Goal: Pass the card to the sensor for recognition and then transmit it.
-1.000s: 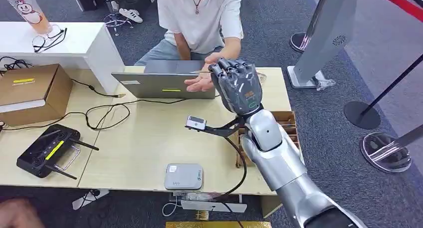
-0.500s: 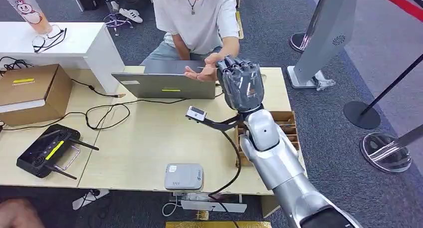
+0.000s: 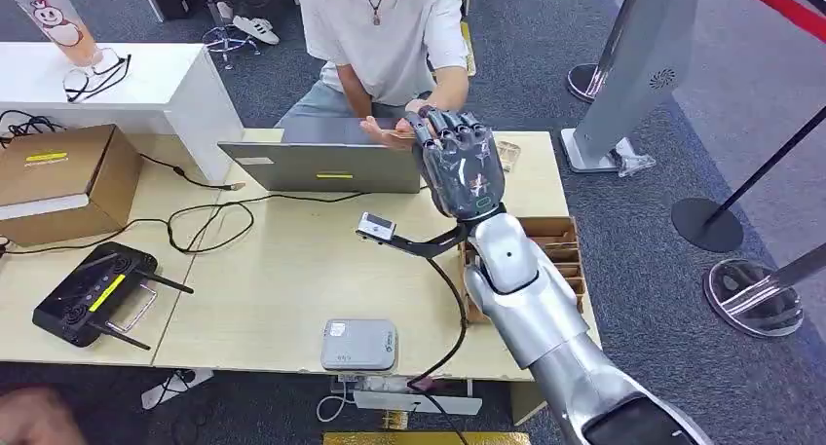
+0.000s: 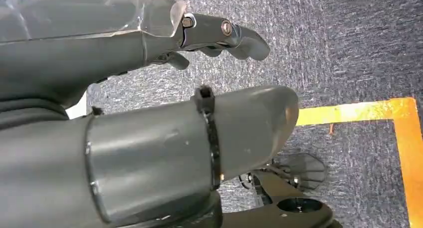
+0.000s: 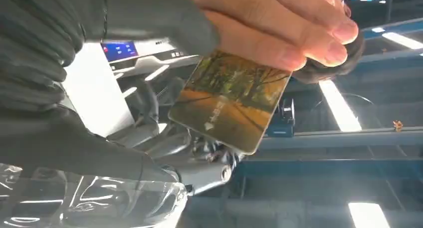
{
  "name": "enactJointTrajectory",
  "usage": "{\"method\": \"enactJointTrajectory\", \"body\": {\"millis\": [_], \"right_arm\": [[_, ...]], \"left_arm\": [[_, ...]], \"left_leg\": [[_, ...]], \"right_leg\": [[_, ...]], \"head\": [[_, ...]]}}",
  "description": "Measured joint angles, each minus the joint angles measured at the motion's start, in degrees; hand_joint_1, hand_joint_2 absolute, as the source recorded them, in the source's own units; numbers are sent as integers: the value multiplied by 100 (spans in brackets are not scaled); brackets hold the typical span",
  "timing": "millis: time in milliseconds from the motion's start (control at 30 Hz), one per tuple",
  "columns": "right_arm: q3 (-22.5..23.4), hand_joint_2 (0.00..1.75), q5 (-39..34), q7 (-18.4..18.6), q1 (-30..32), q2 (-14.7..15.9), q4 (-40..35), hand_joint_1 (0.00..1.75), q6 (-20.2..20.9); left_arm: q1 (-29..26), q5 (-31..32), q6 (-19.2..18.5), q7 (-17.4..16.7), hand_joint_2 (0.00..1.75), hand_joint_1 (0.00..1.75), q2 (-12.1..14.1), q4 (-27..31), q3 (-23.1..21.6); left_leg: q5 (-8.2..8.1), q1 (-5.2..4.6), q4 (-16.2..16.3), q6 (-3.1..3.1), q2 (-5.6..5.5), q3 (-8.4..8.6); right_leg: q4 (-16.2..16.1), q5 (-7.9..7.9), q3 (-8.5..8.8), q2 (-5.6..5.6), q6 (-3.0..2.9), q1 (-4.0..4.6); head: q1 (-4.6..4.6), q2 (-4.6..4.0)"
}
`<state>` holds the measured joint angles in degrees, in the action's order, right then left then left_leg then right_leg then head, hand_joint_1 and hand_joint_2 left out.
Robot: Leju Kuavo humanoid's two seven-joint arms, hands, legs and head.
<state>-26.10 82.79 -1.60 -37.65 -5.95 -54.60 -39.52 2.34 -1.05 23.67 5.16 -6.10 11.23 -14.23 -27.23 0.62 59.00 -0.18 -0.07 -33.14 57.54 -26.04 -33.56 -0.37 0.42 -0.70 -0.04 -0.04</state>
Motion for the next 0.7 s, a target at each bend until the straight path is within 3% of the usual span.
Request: {"method": "enactJointTrajectory", "body": {"millis": [200, 233, 467, 700], "right_arm": [[-28, 175, -2, 31, -16, -2, 55, 0, 0], [-31, 0, -6, 31, -22, -4, 74, 0, 0], [-37, 0, -125, -72, -36, -15, 188, 0, 0], [-48, 0, -929, -326, -176, -87, 555, 0, 2]], "left_arm": [[-6, 0, 0, 2, 0, 0, 0, 0, 0], [-6, 0, 2, 4, 0, 0, -2, 0, 0], [-2, 2, -9, 24, 0, 0, -2, 0, 0], [0, 2, -24, 24, 0, 0, 0, 0, 0]], "left_leg": [[0, 0, 0, 0, 0, 0], [0, 0, 0, 0, 0, 0], [0, 0, 0, 0, 0, 0], [0, 0, 0, 0, 0, 0]], "right_leg": [[0, 0, 0, 0, 0, 0], [0, 0, 0, 0, 0, 0], [0, 0, 0, 0, 0, 0], [0, 0, 0, 0, 0, 0]], "head": [[0, 0], [0, 0], [0, 0], [0, 0]]}}
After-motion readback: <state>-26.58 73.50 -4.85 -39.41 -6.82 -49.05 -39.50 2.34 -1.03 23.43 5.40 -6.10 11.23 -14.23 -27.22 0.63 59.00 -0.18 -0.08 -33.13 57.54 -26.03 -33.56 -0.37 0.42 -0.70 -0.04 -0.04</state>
